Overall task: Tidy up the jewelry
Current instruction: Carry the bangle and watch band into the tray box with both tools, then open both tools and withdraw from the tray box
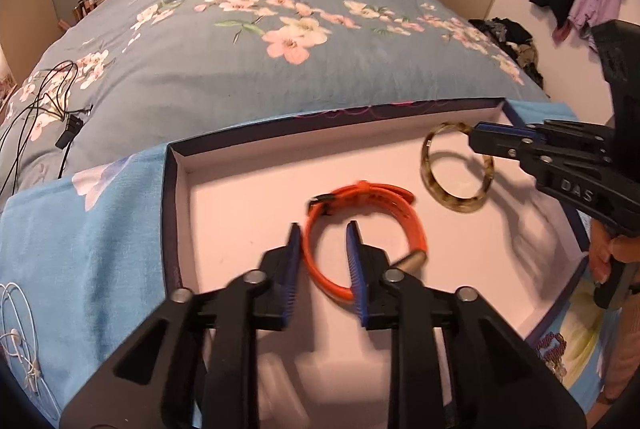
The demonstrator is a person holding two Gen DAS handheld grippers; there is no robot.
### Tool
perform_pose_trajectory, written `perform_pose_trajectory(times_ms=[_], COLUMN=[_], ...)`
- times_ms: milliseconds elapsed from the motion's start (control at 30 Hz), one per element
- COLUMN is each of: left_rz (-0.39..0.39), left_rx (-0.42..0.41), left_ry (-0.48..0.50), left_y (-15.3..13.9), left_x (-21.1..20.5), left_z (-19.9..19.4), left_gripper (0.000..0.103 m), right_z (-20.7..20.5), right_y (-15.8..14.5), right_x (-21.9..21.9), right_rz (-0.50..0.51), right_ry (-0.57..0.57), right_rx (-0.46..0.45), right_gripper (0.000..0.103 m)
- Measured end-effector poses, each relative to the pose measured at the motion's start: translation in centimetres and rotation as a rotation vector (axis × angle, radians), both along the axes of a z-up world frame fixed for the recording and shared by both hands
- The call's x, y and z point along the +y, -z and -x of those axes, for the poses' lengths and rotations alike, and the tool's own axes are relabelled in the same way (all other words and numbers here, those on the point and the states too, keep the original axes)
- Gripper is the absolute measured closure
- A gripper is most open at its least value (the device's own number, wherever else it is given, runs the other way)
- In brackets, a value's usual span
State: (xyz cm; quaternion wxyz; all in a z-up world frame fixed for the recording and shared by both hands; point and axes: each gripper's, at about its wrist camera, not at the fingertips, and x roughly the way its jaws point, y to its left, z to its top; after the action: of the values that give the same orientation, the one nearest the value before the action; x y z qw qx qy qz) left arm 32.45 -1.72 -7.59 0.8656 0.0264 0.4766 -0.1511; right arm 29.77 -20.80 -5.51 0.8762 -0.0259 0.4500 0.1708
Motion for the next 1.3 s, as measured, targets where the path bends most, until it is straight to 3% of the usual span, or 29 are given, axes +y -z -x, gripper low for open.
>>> perform_pose_trajectory(times_ms=[67,333,600,767,833,967,1067,1300], left_rz=[0.006,0.046,0.156,0.132,0.131,0.103,0.083,0.067], left_rx=[0.010,0.034,0.071,0.004,-0.034,-0.130,-0.210,-0.319], left_ry=[-0.013,-0.104,-0.207,-0.201,-0.192,-0.149,-0.104,-0.009], left_y=[0.2,0.0,0.3,-0.7,-1.6,-3.6,-5.2,-6.4], left_x=[0.0,-0.6,-0.2,-0.1,0.2,0.6,0.8,1.1], left_z=[-0.5,-2.7,-4.0,-2.8,-1.8,1.3,4.6,12.5], left_gripper=[0.096,0.096,0.092,0.075,0.063,0.052,0.034,0.026], right_z=[-0.2,-1.1,0.2,2.8,4.4,7.8,10.7,16.1], right_y=[0.1,0.3,-0.7,-2.1,-3.0,-4.5,-5.0,-3.6], right_x=[0.0,-0.5,-1.3,-1.3,-1.5,-1.7,-1.7,-1.9], right_rz=[0.001,-0.007,-0.046,-0.066,-0.078,-0.106,-0.105,-0.076], right_ry=[0.002,0.047,0.062,0.021,0.000,-0.050,-0.099,-0.140], right_rx=[0.005,0.021,-0.018,-0.077,-0.110,-0.162,-0.192,-0.179], right_gripper=[0.097,0.097,0.090,0.077,0.075,0.074,0.074,0.074])
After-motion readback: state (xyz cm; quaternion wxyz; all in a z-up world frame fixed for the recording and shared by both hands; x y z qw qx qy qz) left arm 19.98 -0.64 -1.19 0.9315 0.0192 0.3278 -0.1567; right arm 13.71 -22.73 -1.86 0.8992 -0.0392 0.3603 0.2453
